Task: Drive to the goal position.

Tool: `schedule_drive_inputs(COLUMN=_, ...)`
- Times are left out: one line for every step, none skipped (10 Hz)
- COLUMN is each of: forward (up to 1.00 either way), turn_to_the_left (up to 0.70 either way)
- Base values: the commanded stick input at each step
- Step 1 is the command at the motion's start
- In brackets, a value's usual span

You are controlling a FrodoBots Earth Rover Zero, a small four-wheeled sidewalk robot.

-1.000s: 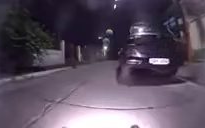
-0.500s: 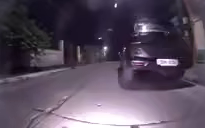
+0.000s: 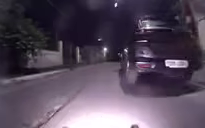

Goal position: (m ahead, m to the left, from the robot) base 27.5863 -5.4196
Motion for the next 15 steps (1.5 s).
schedule_drive_inputs(forward=0.7, turn_to_the_left=0.0)
schedule_drive_inputs(forward=0.7, turn_to_the_left=0.0)
schedule_drive_inputs(forward=0.7, turn_to_the_left=0.0)
schedule_drive_inputs(forward=0.7, turn_to_the_left=0.0)
schedule_drive_inputs(forward=0.7, turn_to_the_left=0.0)
schedule_drive_inputs(forward=0.7, turn_to_the_left=0.0)
schedule_drive_inputs(forward=0.7, turn_to_the_left=0.0)
schedule_drive_inputs(forward=0.7, turn_to_the_left=0.0)
schedule_drive_inputs(forward=0.7, turn_to_the_left=0.0)
schedule_drive_inputs(forward=0.7, turn_to_the_left=0.0)
schedule_drive_inputs(forward=0.7, turn_to_the_left=0.0)
schedule_drive_inputs(forward=0.7, turn_to_the_left=0.0)
schedule_drive_inputs(forward=0.7, turn_to_the_left=0.0)
schedule_drive_inputs(forward=0.7, turn_to_the_left=0.0)
schedule_drive_inputs(forward=0.7, turn_to_the_left=0.0)
